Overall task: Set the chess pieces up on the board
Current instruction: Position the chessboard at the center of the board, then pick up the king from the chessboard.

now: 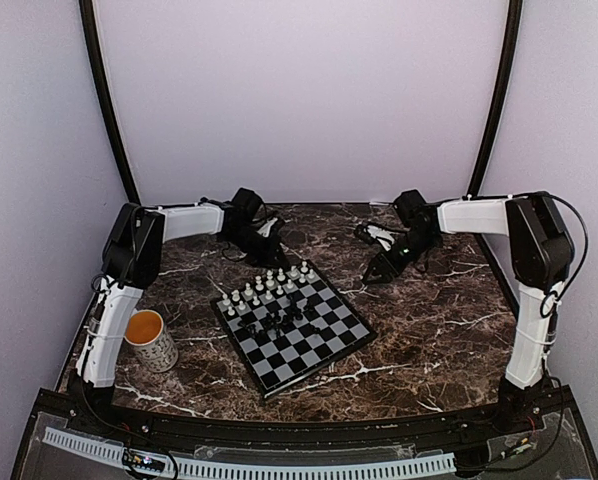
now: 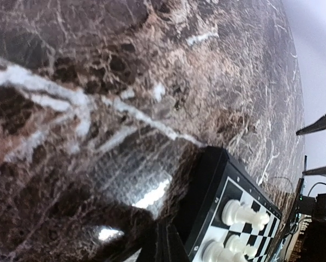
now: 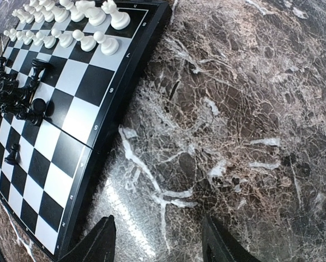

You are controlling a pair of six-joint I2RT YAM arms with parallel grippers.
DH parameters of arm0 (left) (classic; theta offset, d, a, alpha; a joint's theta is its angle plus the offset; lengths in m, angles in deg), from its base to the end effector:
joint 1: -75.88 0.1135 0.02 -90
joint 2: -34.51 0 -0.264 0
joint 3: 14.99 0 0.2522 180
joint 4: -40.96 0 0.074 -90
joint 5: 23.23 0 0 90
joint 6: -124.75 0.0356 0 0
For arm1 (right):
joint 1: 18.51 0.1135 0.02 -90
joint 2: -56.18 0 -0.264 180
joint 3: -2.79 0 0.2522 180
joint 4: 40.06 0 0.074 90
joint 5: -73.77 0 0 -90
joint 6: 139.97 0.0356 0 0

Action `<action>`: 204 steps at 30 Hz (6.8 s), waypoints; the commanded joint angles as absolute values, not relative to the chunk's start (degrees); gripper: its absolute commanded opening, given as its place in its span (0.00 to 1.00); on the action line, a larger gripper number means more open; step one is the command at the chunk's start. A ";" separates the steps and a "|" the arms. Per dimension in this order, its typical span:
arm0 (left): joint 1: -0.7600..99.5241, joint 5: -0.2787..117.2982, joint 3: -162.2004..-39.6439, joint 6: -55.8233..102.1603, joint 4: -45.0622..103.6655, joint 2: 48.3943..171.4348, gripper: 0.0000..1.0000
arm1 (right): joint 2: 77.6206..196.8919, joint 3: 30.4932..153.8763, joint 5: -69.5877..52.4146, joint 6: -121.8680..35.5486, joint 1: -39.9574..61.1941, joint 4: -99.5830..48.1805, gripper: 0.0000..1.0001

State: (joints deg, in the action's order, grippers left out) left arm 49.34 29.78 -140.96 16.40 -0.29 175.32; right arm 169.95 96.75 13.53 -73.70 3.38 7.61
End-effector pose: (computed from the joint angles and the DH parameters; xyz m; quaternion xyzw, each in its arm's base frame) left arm 0.4606 -0.2540 0.1307 0.1571 0.8982 -0.3860 0.1398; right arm 0.3682 0.1670 0.1727 -0.4137 0.8543 0.2488 0.1927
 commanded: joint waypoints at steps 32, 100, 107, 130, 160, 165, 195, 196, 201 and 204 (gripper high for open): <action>39.25 76.83 -93.49 2.94 -20.05 125.47 0.00 | 162.07 86.28 15.90 -76.20 3.03 -2.14 0.47; 38.58 67.78 -114.05 7.71 -10.37 128.60 0.54 | 157.57 92.10 16.49 -78.38 2.23 6.90 0.45; 38.53 57.08 -136.16 -4.30 -22.57 131.17 0.99 | 157.69 97.67 15.30 -79.70 2.23 13.84 0.46; 38.61 49.60 -143.64 -9.39 -10.95 125.18 0.99 | 162.21 106.23 12.95 -77.96 2.76 16.90 0.46; 43.39 78.86 -81.97 37.71 40.82 108.27 0.92 | 173.38 115.98 3.70 -84.26 21.76 18.42 0.42; 44.42 77.35 -85.44 35.31 35.44 107.62 0.87 | 175.96 119.12 0.63 -85.39 23.81 20.28 0.41; 44.52 74.42 -83.77 33.27 35.54 102.67 0.87 | 180.08 119.37 -1.65 -83.28 25.11 21.12 0.32; 44.51 74.37 -83.77 33.26 35.55 102.72 0.87 | 180.10 119.45 -1.55 -83.35 25.09 21.17 0.28; 44.53 73.93 -83.84 33.25 35.50 102.64 0.87 | 179.73 119.50 -1.42 -83.69 25.09 21.50 0.14; 44.51 73.70 -83.81 33.21 35.41 102.54 0.87 | 179.11 119.81 -1.90 -83.88 25.04 21.47 0.08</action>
